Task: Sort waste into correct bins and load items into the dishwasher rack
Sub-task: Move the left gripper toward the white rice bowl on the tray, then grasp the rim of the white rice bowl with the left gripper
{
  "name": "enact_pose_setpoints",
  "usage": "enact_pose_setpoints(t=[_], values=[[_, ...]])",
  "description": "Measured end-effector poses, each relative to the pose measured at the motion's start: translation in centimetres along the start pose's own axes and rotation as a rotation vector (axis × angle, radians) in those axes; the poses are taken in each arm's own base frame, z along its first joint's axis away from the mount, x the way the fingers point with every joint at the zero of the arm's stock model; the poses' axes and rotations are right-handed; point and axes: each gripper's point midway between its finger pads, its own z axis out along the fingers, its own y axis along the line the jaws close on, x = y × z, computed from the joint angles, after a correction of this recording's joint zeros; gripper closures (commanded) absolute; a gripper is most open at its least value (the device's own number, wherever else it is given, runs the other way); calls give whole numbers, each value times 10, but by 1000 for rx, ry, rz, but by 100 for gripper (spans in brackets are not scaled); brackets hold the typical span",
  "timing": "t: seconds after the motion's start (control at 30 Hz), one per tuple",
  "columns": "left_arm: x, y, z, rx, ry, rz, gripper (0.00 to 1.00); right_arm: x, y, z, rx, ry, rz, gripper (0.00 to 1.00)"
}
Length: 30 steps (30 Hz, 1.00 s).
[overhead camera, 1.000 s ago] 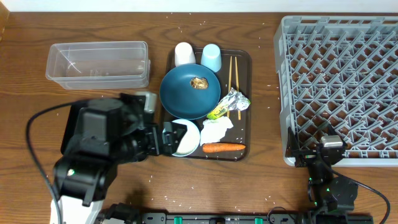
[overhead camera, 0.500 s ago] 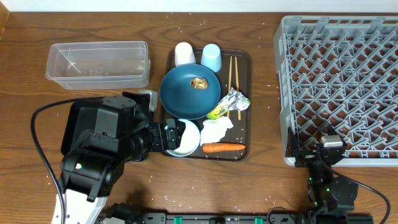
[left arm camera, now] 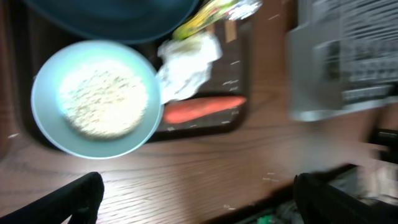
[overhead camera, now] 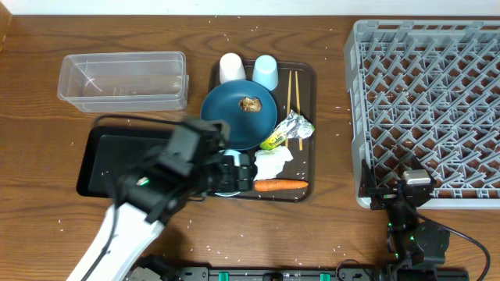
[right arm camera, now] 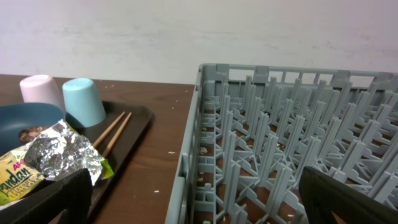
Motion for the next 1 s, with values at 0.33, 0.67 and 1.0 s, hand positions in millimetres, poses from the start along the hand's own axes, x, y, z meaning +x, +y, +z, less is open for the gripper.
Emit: enact_pose_setpoints(t=[0.33, 0.67, 1.0], values=[[7, 16, 79, -233, 110, 27, 14, 0, 0, 0, 0, 0, 0, 1], [-7, 37, 130, -350, 78, -36, 25, 0, 0, 0, 0, 0, 0, 1], [-11, 66, 155, -492, 33, -146, 33, 0, 0, 0, 0, 0, 0, 1]])
